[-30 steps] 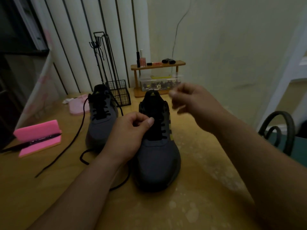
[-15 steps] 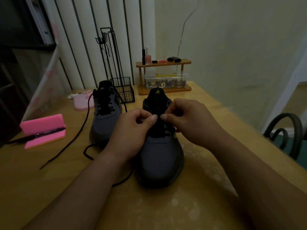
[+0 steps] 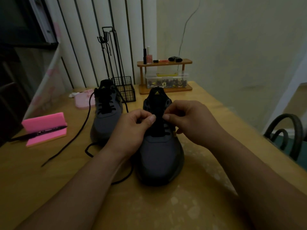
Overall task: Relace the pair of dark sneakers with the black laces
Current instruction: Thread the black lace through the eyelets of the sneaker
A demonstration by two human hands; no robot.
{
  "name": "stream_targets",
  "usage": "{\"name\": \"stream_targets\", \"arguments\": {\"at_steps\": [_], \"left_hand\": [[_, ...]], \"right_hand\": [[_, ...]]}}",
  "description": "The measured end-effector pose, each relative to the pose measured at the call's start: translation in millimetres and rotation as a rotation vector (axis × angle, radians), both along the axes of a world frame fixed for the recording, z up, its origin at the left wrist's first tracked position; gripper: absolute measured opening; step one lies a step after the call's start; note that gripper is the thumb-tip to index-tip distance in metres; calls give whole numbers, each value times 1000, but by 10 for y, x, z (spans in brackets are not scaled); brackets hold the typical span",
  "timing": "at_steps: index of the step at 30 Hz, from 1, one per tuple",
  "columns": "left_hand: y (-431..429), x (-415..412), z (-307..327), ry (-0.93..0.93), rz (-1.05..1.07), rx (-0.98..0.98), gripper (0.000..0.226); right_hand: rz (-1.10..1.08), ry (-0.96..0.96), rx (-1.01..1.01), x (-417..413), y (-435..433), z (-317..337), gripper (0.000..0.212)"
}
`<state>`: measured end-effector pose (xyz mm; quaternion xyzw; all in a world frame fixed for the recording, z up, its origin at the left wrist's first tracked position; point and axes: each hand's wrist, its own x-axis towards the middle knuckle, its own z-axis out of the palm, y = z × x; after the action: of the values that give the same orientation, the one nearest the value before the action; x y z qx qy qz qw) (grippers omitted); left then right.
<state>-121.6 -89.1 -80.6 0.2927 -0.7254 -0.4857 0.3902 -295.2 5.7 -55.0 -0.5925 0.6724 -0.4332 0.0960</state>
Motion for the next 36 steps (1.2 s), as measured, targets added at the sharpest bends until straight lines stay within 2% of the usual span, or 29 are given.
{"name": "stream_targets", "arguments": {"at_steps": [6,12,16,19,24,28,32,36], "left_hand": [[17,-11,-15,12,14,-10,12],[18,-6,-15,-25,39,-69,13],[2,-3,-21,-10,9,-18,13],[-5,-6,-24,19,-23,43,13],[-22,-12,-39,70,-79,145,13],[-30,-8,-44,99,-108,187,12],[-21,-3,-44,95,-117,177,12],[-5,12,-18,40,-98,72,11]], "right_hand": [[-58,456,-131,45,24,-21,11],[-103,556,-117,139,61,19,21],[-124,383,-97,141,65,11,8],[-121,222,-39,128,66,15,8],[-117,164,-47,124,57,1,14],[-78,53,16,99,19,6,8],[-16,-165,71,79,17,30,3],[69,-374,127,42,28,51,9]]}}
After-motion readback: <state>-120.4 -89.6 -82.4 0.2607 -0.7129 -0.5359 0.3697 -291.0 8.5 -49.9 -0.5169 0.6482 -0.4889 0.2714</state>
